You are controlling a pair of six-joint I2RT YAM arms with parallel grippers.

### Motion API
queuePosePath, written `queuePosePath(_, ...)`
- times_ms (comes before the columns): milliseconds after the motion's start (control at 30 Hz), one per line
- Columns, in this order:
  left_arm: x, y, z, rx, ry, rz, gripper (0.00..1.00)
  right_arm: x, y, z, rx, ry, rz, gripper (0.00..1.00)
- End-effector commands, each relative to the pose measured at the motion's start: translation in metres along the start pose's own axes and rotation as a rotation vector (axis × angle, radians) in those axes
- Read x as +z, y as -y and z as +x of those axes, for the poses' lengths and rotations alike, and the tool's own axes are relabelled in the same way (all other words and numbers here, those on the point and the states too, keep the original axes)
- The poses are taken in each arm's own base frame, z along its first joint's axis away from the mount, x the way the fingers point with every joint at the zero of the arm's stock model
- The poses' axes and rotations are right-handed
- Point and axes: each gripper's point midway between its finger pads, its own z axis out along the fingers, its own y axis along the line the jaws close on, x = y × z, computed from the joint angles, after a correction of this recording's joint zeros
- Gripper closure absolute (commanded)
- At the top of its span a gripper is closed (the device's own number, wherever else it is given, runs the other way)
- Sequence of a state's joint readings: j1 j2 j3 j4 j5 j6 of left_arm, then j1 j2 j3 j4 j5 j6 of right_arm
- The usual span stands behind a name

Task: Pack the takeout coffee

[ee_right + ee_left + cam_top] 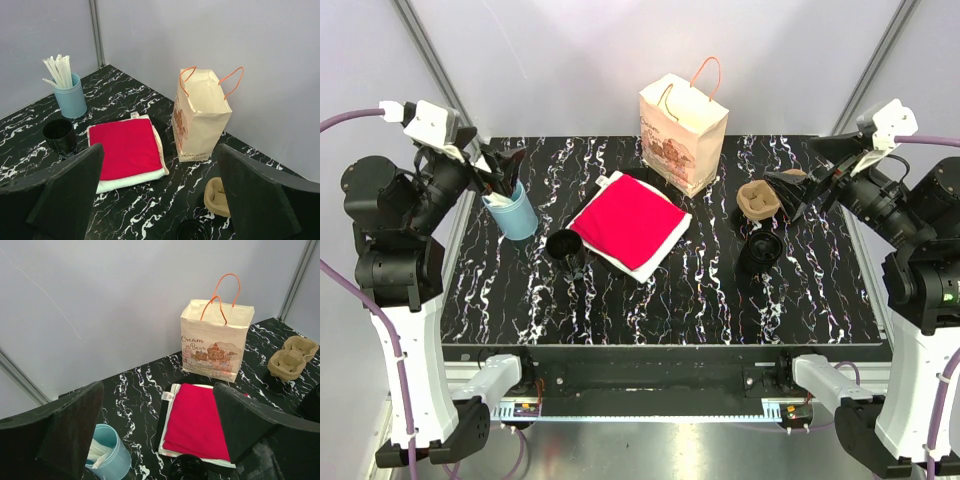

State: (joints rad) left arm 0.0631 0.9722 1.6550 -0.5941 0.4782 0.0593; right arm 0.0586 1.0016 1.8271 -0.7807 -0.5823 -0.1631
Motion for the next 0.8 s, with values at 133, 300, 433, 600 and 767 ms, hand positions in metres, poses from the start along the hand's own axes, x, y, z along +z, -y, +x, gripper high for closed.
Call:
queuePosePath(133,0.001,0.026,-0.010,0.037,0.035,0.165,0.01,0.009,-0.003,0.007,-0.045,-0.006,-0.061,0.00)
queuePosePath(300,0.004,0.046,0.006,0.041,0.017,0.305,0.01,0.013,-0.004,0.013,-0.047,-0.016,-0.083,0.00)
queuePosePath(433,0.016,0.060,0.030,0.042,-0.020,0.379,0.01,0.015,0.002,0.017,-0.061,-0.027,-0.054,0.00)
queuePosePath(600,0.049,0.079,0.074,0.101,-0.128,0.391,0.01,0.019,0.022,0.033,-0.080,-0.070,0.032,0.00)
queuePosePath(767,0.075,0.114,0.129,0.166,-0.274,0.447,0.01,0.018,0.049,0.055,-0.084,-0.130,0.176,0.00)
